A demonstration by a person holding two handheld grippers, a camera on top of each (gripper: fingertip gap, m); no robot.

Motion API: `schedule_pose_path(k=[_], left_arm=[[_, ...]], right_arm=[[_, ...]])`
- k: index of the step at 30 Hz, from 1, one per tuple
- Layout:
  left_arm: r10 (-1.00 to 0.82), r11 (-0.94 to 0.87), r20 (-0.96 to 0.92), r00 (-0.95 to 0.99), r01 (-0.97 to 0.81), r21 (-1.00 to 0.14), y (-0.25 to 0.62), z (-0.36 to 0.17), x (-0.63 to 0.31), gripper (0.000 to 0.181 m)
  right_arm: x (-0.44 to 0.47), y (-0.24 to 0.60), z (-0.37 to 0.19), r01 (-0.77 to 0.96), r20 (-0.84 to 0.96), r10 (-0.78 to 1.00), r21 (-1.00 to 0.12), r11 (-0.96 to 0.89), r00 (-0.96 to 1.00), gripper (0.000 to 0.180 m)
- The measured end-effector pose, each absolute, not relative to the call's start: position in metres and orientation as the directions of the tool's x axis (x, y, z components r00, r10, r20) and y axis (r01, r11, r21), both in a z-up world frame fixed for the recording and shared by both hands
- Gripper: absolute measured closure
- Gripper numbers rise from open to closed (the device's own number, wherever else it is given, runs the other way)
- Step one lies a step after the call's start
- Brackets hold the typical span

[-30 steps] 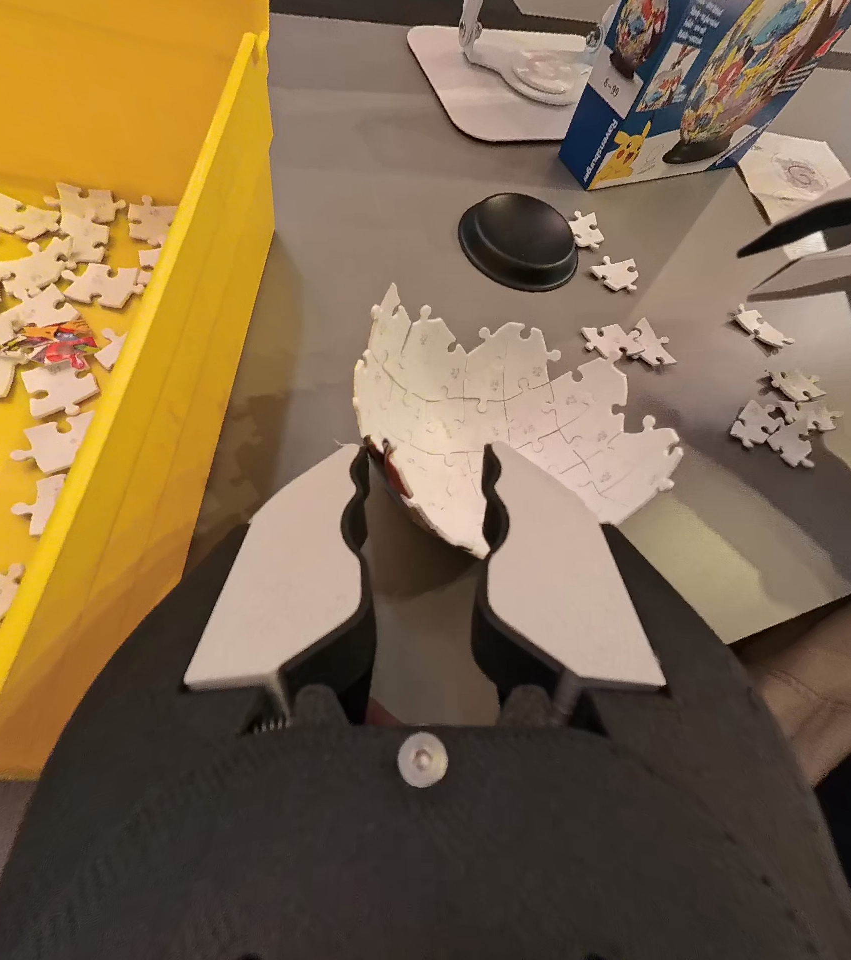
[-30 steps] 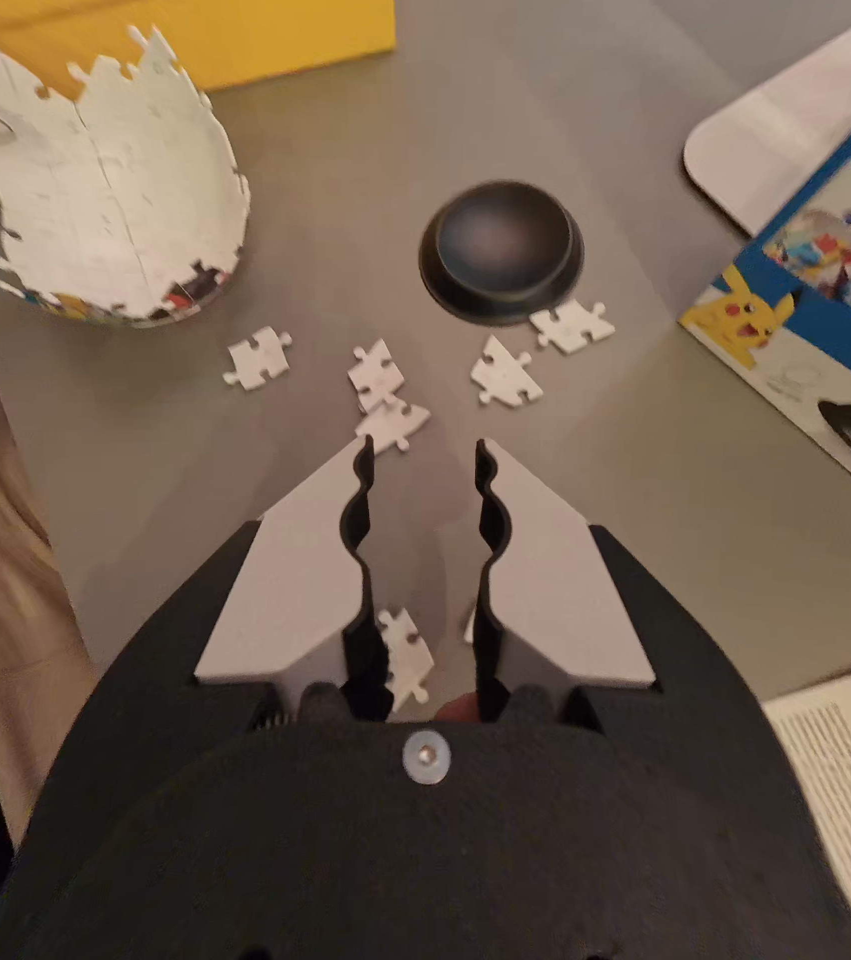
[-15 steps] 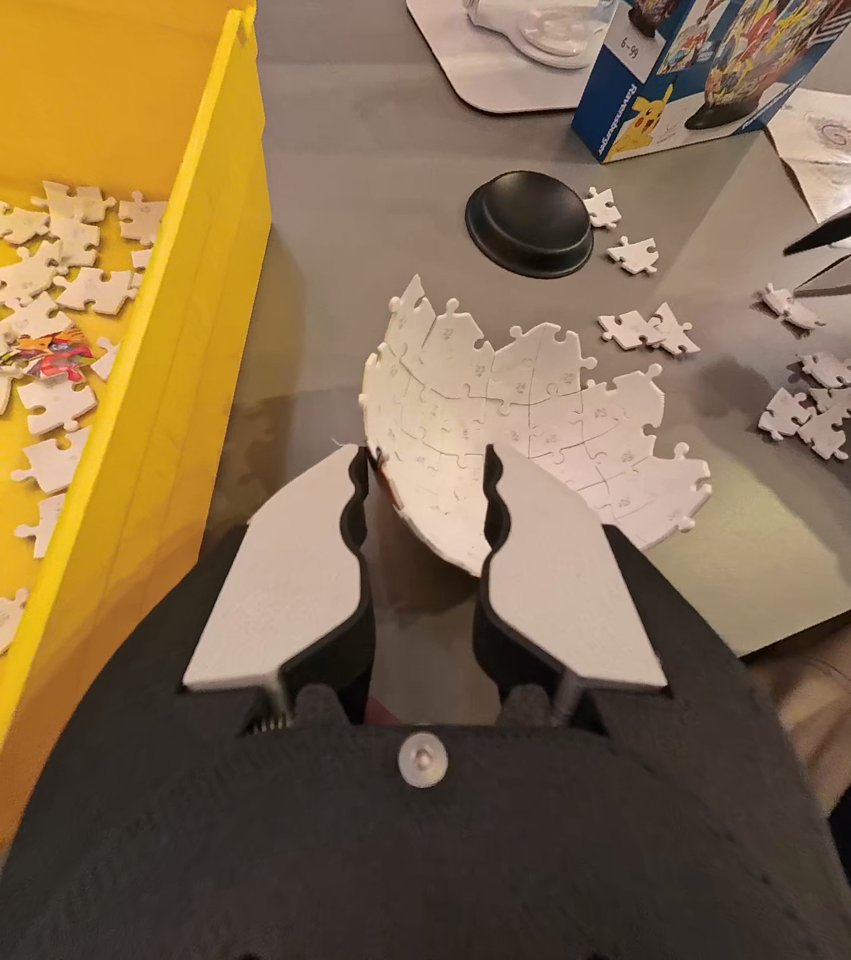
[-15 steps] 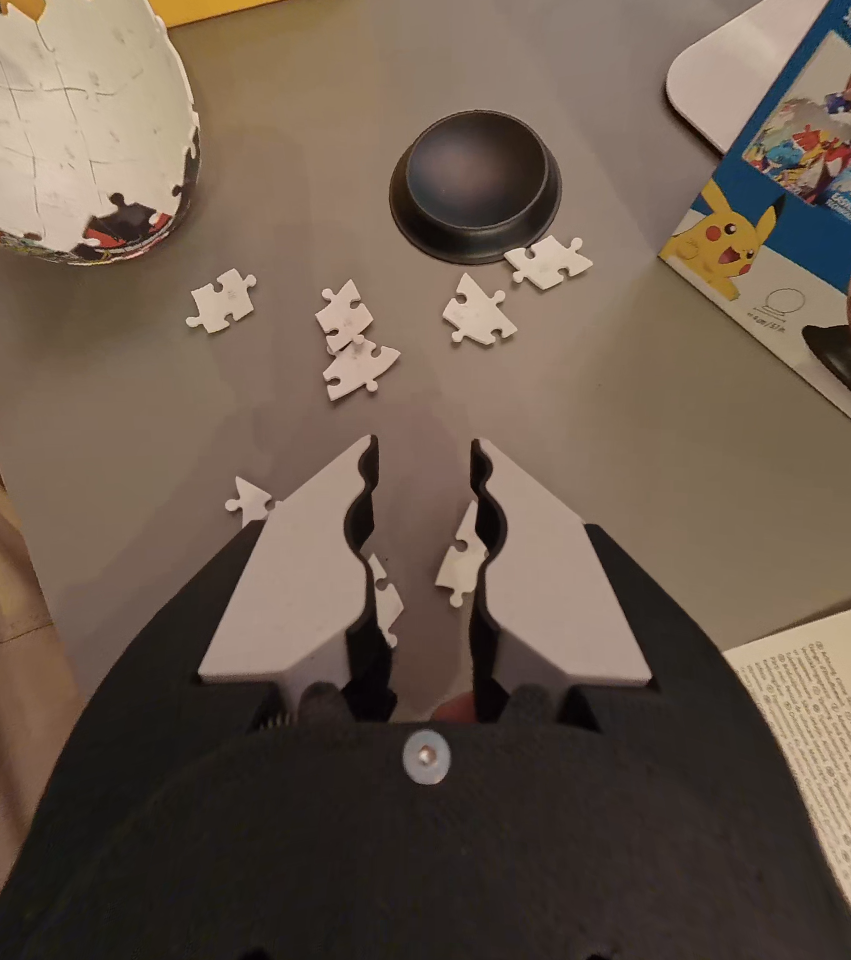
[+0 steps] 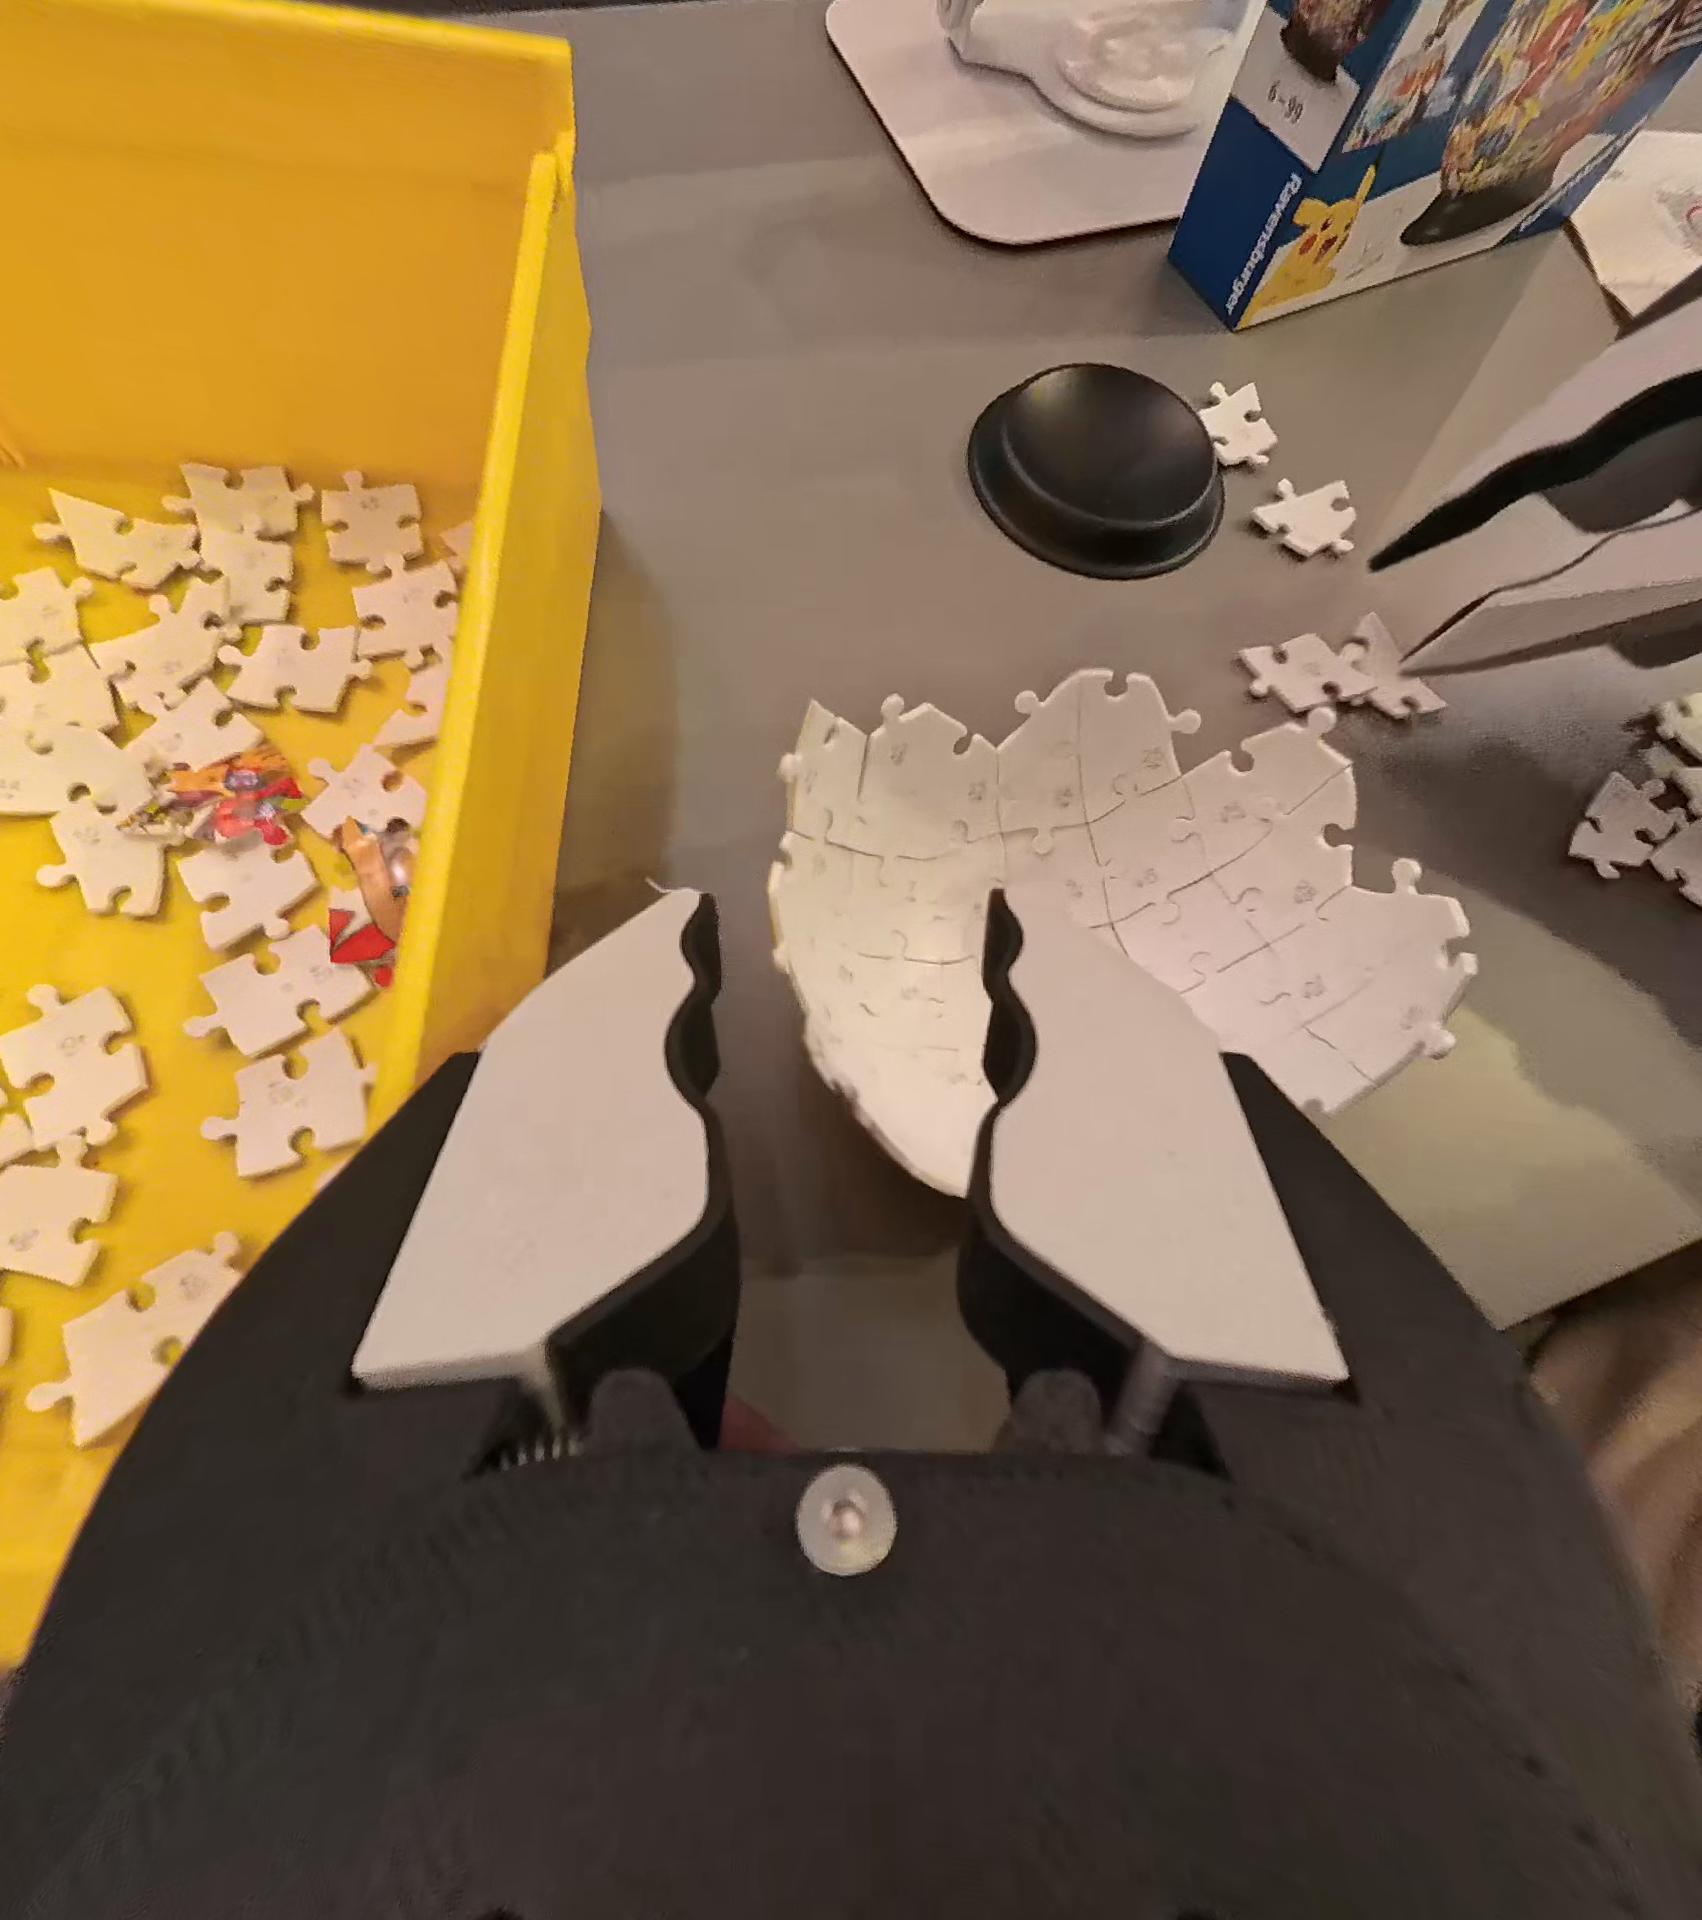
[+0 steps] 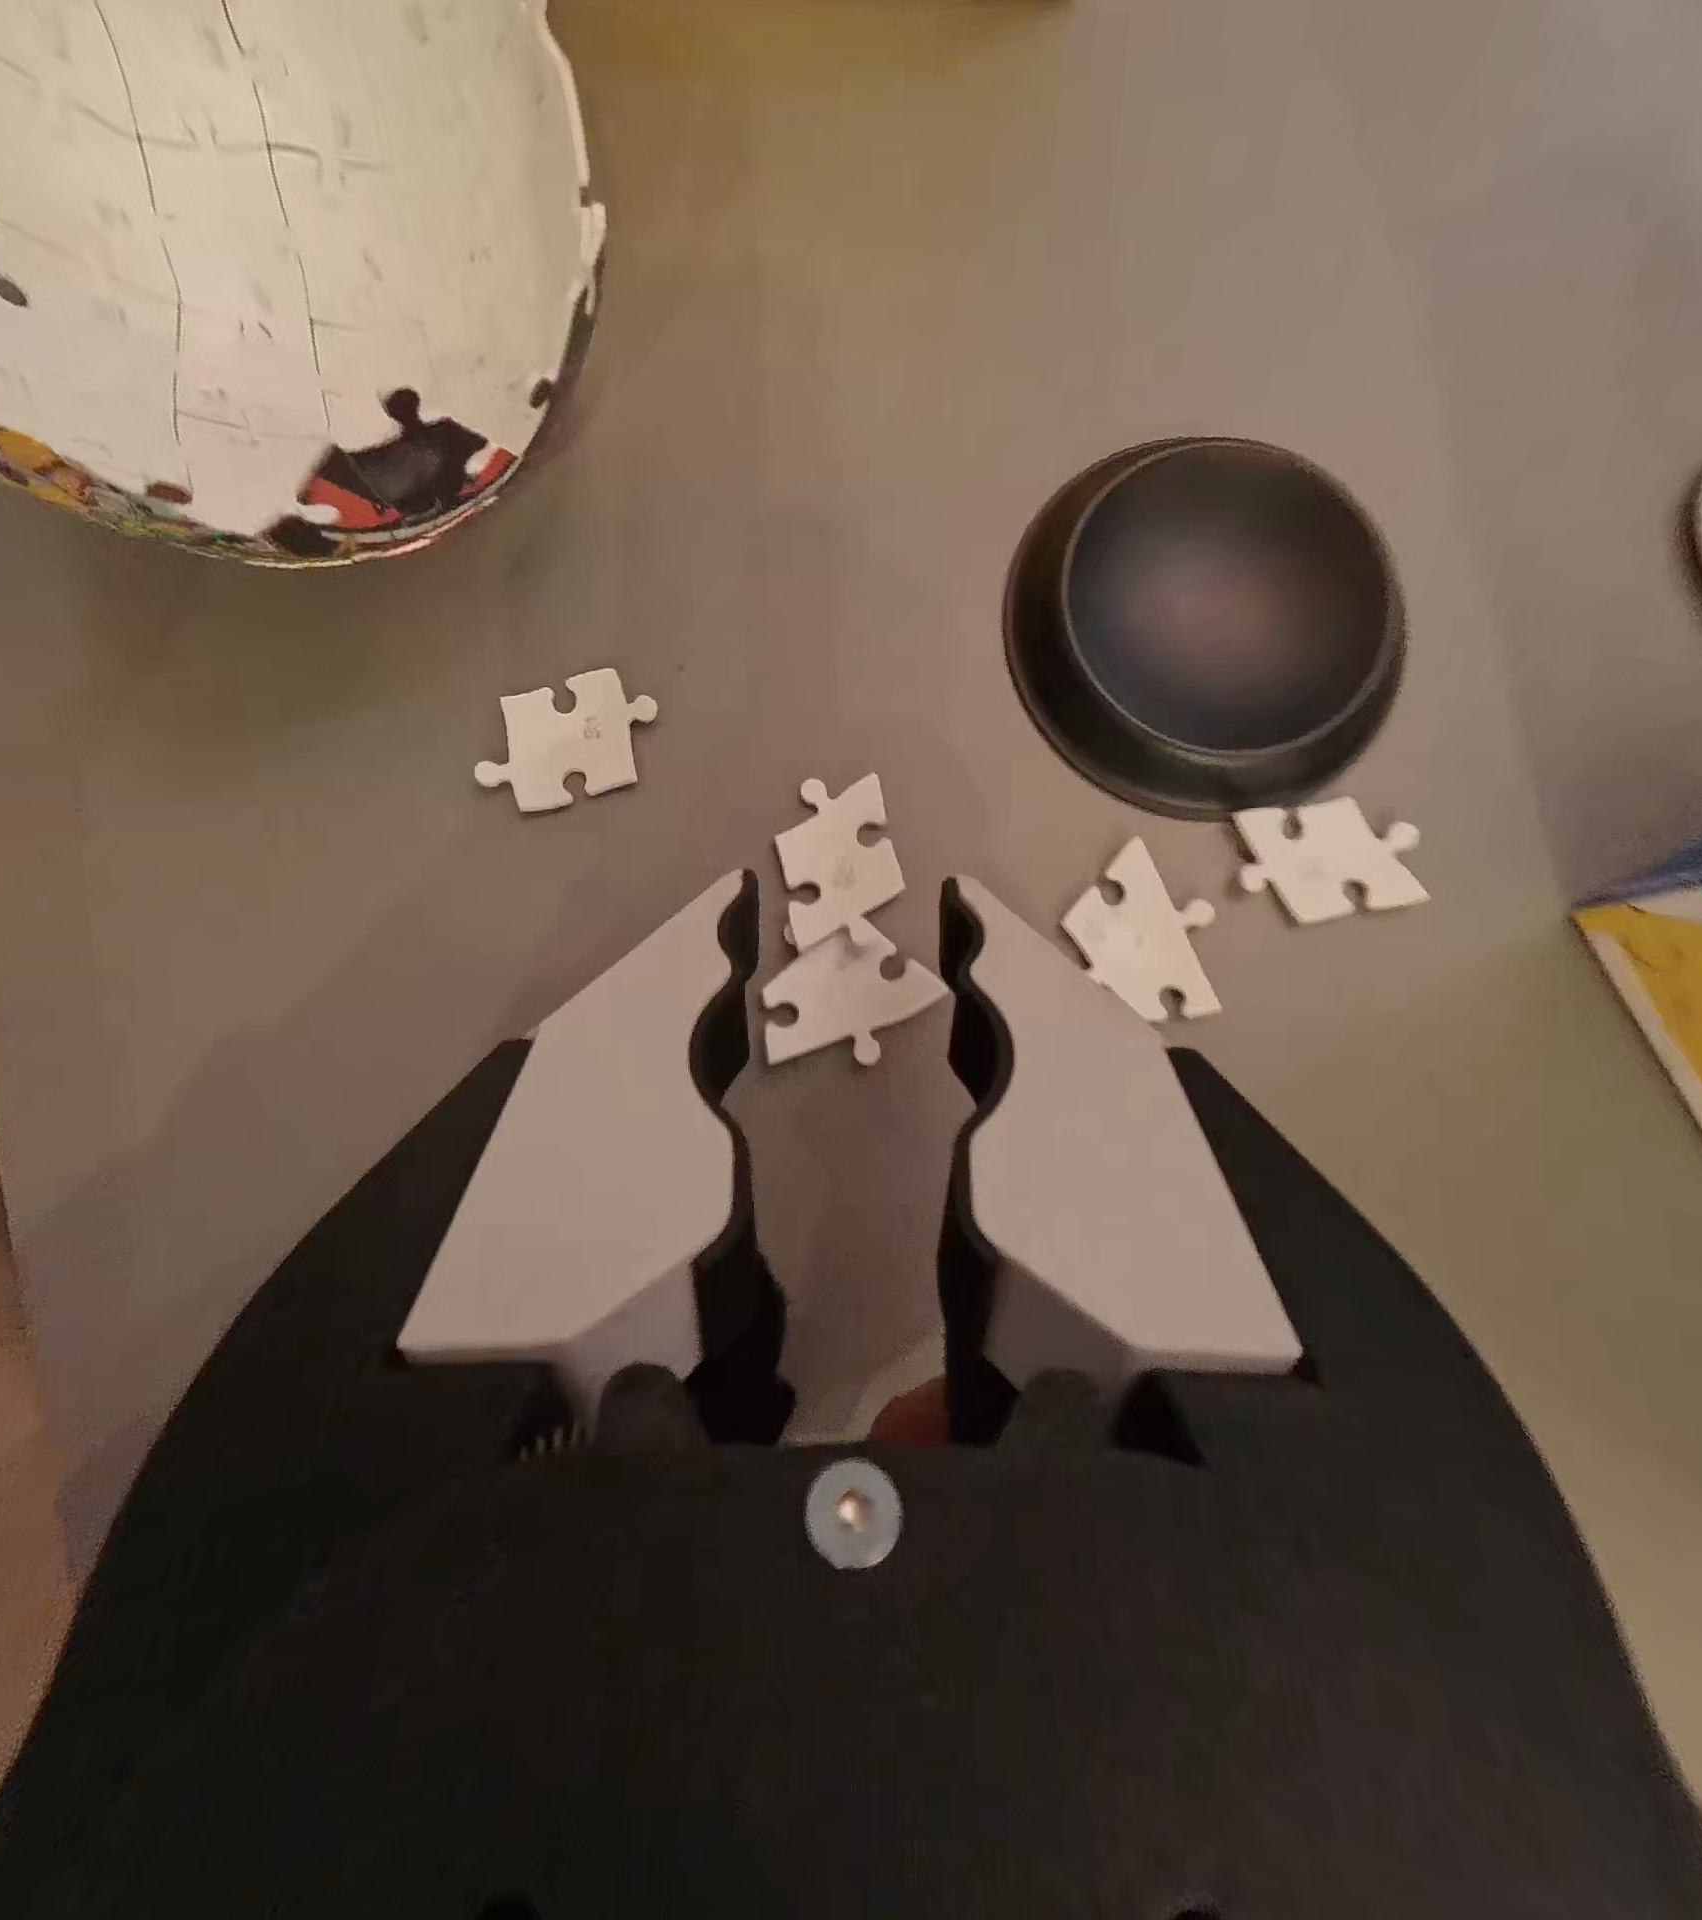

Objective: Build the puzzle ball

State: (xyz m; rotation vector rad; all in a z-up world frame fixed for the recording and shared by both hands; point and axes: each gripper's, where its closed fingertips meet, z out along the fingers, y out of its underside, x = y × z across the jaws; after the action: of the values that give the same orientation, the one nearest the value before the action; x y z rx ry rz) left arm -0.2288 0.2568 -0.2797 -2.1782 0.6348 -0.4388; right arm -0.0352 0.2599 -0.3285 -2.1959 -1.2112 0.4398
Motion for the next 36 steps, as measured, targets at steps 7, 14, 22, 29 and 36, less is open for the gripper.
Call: schedule_pose_path(k=[7,14,22,29,36], left_arm=[[-0.676,-0.425,-0.010,0.736,-0.401,-0.812,0.256,-0.239,-0.193,0.141],[-0.789,-0.386,-0.108,0.604,-0.625,-0.679,0.243,-0.270,-0.161,0.150],[-0.760,-0.385,-0.164,0.629,-0.639,-0.666,0.253,-0.267,-0.186,0.148],[-0.705,-0.501,-0.097,0.702,-0.591,-0.632,0.264,-0.283,-0.224,0.133],[-0.728,-0.491,-0.141,0.671,-0.654,-0.575,0.267,-0.292,-0.220,0.127]], right_arm=[[-0.041,0.268,-0.348,0.715,0.016,0.872,-0.580,-0.391,0.490,0.159],[-0.043,0.265,-0.349,0.706,0.001,0.877,-0.594,-0.386,0.480,0.174],[-0.047,0.264,-0.341,0.682,-0.035,0.885,-0.624,-0.382,0.464,0.180],[-0.057,0.262,-0.335,0.683,-0.076,0.886,-0.608,-0.405,0.458,0.162],[-0.065,0.258,-0.349,0.710,-0.091,0.901,-0.584,-0.394,0.424,0.149]])
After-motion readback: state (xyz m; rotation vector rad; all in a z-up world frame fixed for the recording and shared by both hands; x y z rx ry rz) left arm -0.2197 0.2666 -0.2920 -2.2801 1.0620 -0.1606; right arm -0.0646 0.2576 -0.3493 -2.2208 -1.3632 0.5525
